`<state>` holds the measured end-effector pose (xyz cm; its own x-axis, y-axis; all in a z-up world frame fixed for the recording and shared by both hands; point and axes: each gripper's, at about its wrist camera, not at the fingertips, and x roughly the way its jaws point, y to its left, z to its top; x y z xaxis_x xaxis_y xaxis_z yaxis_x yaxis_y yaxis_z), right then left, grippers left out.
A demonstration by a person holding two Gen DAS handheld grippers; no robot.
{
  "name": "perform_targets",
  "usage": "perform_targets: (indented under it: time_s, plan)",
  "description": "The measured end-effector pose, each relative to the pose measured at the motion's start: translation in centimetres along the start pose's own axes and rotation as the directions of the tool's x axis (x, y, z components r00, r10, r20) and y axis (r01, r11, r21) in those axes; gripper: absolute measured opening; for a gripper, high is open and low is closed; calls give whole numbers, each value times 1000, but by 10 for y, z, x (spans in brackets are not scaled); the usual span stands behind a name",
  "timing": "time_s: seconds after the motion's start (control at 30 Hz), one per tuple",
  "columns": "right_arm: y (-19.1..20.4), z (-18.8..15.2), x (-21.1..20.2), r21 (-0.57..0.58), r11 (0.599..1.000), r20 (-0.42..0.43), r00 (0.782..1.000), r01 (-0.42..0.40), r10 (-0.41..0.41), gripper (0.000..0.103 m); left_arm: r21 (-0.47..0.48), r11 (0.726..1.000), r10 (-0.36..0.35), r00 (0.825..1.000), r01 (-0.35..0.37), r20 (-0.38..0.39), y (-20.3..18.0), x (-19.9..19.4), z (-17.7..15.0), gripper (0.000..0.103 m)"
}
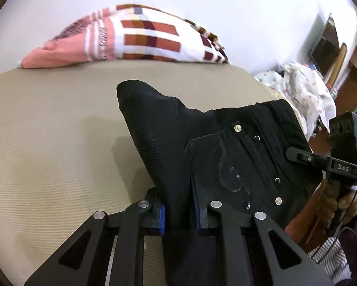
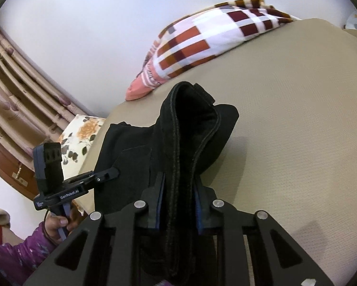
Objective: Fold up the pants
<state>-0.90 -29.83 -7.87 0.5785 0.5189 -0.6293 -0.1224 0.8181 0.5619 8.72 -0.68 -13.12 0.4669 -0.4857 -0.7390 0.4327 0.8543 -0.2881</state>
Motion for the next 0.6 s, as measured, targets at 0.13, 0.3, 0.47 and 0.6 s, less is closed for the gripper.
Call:
perform_targets:
  time_s: [0.13, 0.3, 0.47, 0.6]
  plan:
    - [20, 11, 17, -18, 999, -5, 1000, -27, 27, 20, -20, 999, 39, 999, -39, 31, 19, -16, 3, 17]
    - [45, 27, 46, -40, 997, -15, 998, -62, 61, 20, -51, 995, 87, 994, -84, 67, 51, -34, 11, 17]
    - [65, 44, 77, -50, 994, -24, 995, -93, 92, 20, -69, 990, 131, 987, -125, 92, 81, -46, 21, 17]
    - [79, 58, 104, -51, 992, -31, 993, -114, 113, 20, -89, 984, 163, 980, -154, 111, 107, -50, 32, 17]
